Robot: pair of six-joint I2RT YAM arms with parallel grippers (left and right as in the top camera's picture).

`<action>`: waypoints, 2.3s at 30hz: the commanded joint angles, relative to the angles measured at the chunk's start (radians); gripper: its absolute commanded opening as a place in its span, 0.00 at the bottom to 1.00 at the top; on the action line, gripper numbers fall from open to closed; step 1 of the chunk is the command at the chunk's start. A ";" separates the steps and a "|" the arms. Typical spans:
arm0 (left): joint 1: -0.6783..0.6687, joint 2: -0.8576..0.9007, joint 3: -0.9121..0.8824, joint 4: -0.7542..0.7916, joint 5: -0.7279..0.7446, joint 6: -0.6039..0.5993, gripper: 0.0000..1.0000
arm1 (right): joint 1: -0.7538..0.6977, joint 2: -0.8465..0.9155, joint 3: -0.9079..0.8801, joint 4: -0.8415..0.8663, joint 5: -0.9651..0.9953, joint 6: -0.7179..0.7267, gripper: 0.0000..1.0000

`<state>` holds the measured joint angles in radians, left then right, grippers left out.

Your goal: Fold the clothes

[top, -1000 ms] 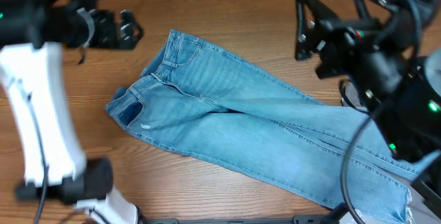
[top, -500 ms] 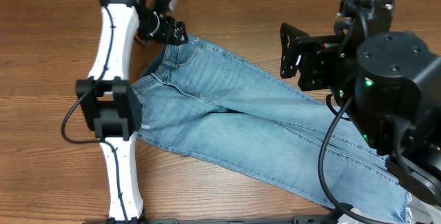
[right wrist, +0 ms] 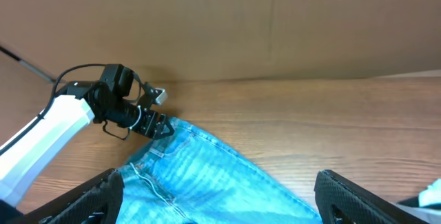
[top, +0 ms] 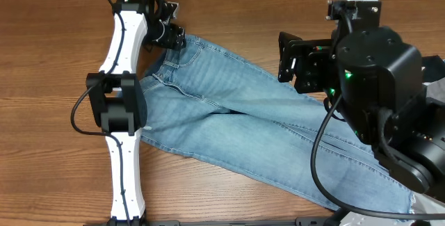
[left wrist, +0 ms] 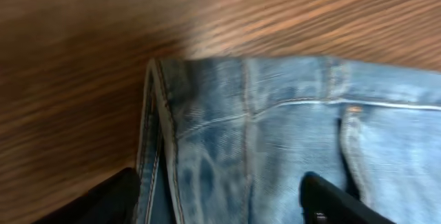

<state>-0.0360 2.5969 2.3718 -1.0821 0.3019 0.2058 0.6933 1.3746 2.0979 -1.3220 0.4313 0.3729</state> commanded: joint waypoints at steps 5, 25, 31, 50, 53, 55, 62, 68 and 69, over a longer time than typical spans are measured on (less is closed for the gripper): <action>0.001 0.058 0.006 0.017 -0.051 -0.035 0.24 | -0.005 0.005 0.003 0.003 0.042 0.025 0.91; 0.504 0.056 0.550 -0.305 -0.245 -0.364 0.13 | -0.005 0.016 0.003 -0.013 0.078 0.074 0.89; 0.570 0.056 0.718 -0.416 -0.246 -0.336 0.22 | -0.046 0.038 0.003 -0.050 0.084 0.176 0.91; 0.469 -0.205 0.771 -0.602 -0.187 -0.220 0.93 | -0.618 0.183 -0.005 -0.267 -0.424 0.188 0.93; 0.475 -0.300 0.759 -0.608 -0.178 -0.220 0.98 | -0.624 0.166 -0.004 -0.264 -0.438 0.169 0.92; 0.483 -0.372 0.757 -0.608 -0.178 -0.220 0.98 | -0.624 0.145 -0.004 -0.271 -0.441 0.169 0.93; 0.545 -0.641 0.570 -0.608 -0.179 -0.217 1.00 | -0.624 0.108 -0.004 -0.365 -0.458 0.169 0.96; 0.659 -0.873 0.143 -0.607 -0.182 -0.239 1.00 | -0.624 0.107 -0.075 -0.372 -0.461 0.146 0.99; 0.685 -0.896 0.075 -0.607 -0.182 -0.249 1.00 | -0.624 0.107 -0.101 -0.372 -0.460 0.146 1.00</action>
<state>0.5861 1.7424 2.6282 -1.6848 0.1257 -0.0414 0.0723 1.4857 2.0575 -1.6951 -0.0227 0.5339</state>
